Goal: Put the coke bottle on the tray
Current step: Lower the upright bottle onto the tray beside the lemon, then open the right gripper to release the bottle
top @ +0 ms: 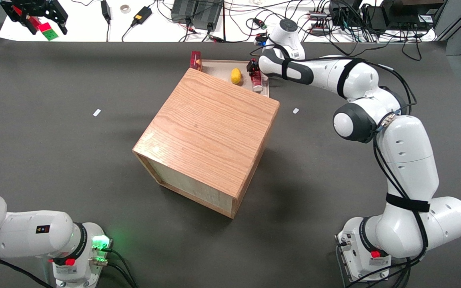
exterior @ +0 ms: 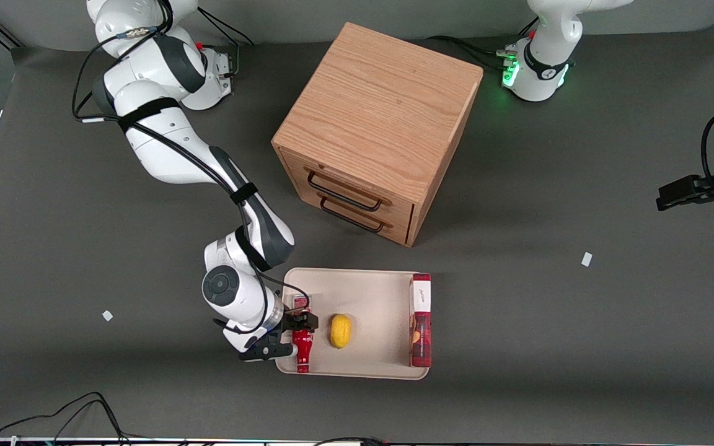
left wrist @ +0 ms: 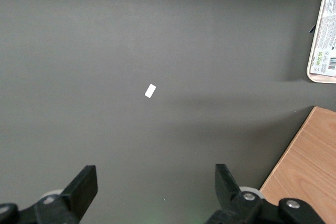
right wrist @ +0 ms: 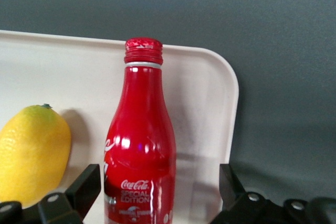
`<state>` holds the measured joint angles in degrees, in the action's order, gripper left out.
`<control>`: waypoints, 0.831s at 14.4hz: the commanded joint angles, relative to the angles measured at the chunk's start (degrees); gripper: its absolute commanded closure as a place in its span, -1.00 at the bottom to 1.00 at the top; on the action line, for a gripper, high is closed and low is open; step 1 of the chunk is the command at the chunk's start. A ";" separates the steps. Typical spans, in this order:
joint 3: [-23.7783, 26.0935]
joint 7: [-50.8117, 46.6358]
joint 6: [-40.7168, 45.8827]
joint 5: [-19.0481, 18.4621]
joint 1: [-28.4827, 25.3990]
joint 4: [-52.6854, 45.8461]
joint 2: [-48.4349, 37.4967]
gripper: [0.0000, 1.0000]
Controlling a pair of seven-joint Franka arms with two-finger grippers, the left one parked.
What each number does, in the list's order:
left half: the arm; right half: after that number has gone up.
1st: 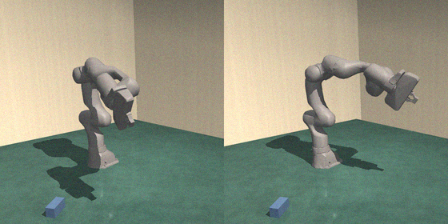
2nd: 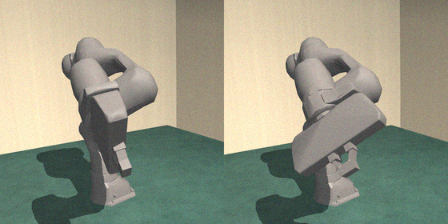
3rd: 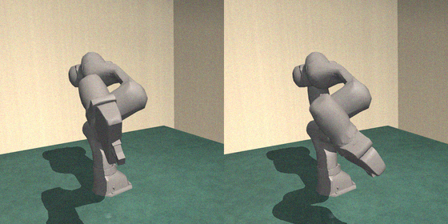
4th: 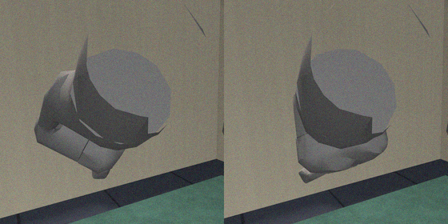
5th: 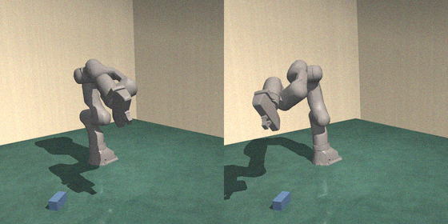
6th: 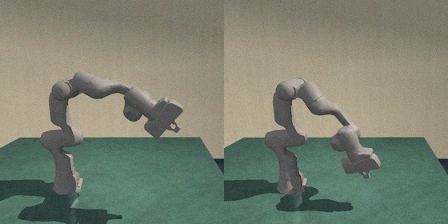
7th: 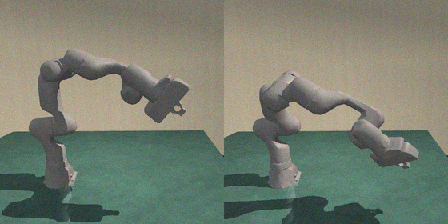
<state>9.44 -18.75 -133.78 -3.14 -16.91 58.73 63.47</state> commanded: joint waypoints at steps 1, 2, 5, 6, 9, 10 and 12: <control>-0.13 -1.20 -1.13 -0.64 -0.40 0.07 0.08 -1.00; -0.13 -1.20 -1.13 -0.73 -0.40 0.07 -0.09 -1.00; -0.48 -1.12 -1.04 -0.99 -0.32 -0.02 -1.58 -1.00; -0.65 -0.85 -0.52 -0.99 -0.23 0.07 -2.63 -1.00; -0.83 0.37 4.30 -2.39 0.74 0.60 -7.02 -1.00; -0.74 0.55 5.71 -2.49 1.96 2.25 -9.48 -1.00; -0.65 0.73 6.25 -2.22 5.47 9.26 -16.93 -1.00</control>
<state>8.50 -18.67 -128.64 -4.65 -14.90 58.48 55.67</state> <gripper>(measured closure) 0.000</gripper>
